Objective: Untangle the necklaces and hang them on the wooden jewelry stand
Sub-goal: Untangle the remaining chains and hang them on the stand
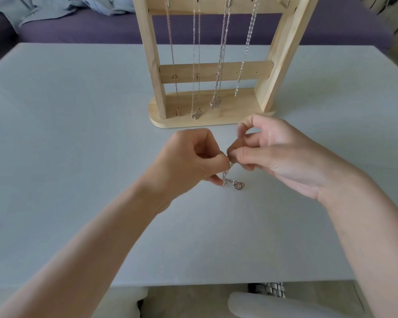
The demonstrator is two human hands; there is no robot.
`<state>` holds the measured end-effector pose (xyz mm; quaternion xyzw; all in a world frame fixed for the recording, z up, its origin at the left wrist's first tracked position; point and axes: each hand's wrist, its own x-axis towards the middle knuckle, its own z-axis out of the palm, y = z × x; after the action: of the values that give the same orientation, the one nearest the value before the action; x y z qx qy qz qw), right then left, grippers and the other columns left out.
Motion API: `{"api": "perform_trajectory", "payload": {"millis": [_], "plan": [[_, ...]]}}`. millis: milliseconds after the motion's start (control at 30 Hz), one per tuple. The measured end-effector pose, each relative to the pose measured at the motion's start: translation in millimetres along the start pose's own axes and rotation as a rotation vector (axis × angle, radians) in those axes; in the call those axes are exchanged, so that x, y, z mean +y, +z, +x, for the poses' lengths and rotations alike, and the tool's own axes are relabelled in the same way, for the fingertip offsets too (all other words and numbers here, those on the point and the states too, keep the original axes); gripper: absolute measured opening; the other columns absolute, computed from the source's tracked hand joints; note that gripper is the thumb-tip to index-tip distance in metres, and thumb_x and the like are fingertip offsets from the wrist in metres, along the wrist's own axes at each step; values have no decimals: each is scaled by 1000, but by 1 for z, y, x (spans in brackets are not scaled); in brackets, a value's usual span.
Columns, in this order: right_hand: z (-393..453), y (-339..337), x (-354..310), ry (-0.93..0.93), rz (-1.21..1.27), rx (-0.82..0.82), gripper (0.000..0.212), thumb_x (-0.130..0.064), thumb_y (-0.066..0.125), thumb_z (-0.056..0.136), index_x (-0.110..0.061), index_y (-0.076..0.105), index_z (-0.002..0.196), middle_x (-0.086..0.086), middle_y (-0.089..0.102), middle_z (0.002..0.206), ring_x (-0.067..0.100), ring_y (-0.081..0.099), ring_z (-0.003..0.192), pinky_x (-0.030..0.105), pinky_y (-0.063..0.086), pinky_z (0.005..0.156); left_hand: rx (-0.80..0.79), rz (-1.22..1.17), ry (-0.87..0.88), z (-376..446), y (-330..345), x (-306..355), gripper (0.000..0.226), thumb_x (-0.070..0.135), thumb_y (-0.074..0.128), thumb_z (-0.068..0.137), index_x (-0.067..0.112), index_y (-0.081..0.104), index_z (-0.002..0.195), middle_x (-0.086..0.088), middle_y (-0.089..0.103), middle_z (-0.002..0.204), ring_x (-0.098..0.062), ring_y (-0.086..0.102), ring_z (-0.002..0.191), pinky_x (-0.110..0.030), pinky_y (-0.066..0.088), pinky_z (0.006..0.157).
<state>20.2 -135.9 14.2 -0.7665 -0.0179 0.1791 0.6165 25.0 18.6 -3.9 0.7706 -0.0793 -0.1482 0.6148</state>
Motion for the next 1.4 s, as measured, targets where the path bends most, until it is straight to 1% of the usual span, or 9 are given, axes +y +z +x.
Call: {"api": "perform_trajectory", "payload": {"millis": [267,500,600,700,800,933,1033,1200,1400], "plan": [[4,6,5,-44,-73,83,29,3,62,75,-16,44,85,-6,62,62,13,51,63,27,36,67,27,71,94,2,3,-3,24,-6,61,76,15,49,81,10,56,60,-6,51,47,-28,53,50],[5,12,2,-84,-175,45,24,-2,66,75,-19,51,84,-9,61,63,6,52,57,28,44,67,33,-610,-261,0,-3,2,23,4,50,89,20,49,72,8,53,62,-4,44,46,-13,39,41],[8,14,4,-123,-218,82,18,-2,68,76,-17,62,83,-6,63,67,6,57,61,29,50,71,81,-724,-320,2,-1,1,27,6,51,89,18,52,65,7,55,62,-4,50,47,-13,40,41],[7,13,5,-116,-156,77,16,-4,71,76,-17,68,85,3,69,73,11,62,67,31,51,71,121,-596,-238,4,-4,-2,24,8,52,89,20,49,68,10,58,62,-6,59,57,-15,45,46],[6,9,5,-125,-57,98,11,-6,69,80,-16,74,79,11,71,76,9,58,65,19,46,60,121,-433,-114,3,-4,-1,20,3,55,88,18,46,77,8,60,61,-11,64,66,-17,48,51],[6,9,6,-120,-91,138,13,-11,72,79,-18,75,68,0,67,63,3,50,55,15,41,55,155,-269,-41,1,-5,0,18,-1,60,85,14,49,85,-1,66,67,-12,66,68,-19,53,57],[6,11,5,-94,-112,158,16,-9,72,73,-19,70,61,-3,62,59,3,46,51,14,37,53,158,-113,47,4,-7,-1,22,-3,64,79,13,49,84,4,66,62,-10,63,61,-21,53,57],[5,14,5,-10,-1,99,18,-8,57,72,-14,52,56,2,43,57,12,35,56,24,29,57,69,178,157,5,-3,-4,22,19,57,61,22,44,77,9,61,59,-10,52,54,-25,45,55],[7,12,2,-88,-359,107,9,-17,65,69,-19,61,61,-8,53,57,5,45,55,21,35,57,140,543,295,2,-2,-4,15,5,64,72,18,56,74,11,56,59,-9,53,59,-22,43,58]]}}
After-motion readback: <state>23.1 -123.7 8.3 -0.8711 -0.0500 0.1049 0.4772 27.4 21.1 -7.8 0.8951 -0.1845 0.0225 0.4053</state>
